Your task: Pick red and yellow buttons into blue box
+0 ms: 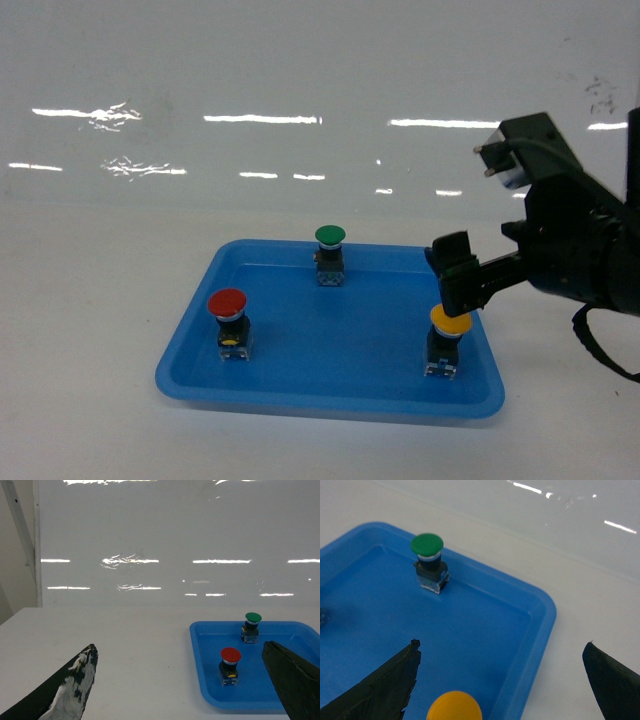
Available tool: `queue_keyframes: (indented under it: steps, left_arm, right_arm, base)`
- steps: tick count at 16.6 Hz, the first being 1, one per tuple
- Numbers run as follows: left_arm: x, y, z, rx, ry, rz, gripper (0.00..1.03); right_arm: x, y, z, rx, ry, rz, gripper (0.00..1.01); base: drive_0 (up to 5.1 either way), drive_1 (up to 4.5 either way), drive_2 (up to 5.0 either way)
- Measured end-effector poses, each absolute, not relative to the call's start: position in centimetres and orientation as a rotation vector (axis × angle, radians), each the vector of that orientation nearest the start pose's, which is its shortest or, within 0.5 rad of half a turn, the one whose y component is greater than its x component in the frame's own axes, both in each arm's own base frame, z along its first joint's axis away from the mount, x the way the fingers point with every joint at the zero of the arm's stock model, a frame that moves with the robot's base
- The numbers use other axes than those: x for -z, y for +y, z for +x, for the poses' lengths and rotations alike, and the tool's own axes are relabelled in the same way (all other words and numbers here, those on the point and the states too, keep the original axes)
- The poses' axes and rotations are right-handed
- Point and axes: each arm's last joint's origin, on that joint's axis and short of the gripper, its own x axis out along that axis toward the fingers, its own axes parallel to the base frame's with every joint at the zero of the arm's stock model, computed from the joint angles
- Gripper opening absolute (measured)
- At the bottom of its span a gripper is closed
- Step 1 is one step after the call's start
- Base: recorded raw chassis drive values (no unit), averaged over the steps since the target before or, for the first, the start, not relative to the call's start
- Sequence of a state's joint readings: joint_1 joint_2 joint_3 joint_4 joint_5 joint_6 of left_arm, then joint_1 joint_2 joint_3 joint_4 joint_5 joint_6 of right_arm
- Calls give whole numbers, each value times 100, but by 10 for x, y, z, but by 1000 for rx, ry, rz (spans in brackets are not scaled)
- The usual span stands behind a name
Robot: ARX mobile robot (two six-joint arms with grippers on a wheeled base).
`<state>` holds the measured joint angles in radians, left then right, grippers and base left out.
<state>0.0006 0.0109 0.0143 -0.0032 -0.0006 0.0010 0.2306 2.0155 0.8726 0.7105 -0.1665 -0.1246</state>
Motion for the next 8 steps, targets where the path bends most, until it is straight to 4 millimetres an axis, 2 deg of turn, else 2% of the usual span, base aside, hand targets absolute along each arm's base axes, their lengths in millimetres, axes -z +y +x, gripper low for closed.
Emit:
queue_keyframes:
  steps: [3, 8]
  left_arm:
    - [-167, 0, 98, -1, 1, 1, 98]
    - [-167, 0, 98, -1, 0, 1, 98]
  right_arm:
    - [-90, 99, 373, -460, 448, -128, 98]
    - [-84, 117, 381, -515, 465, -147, 98]
  base:
    - [0, 0, 0]
    - [0, 0, 0]
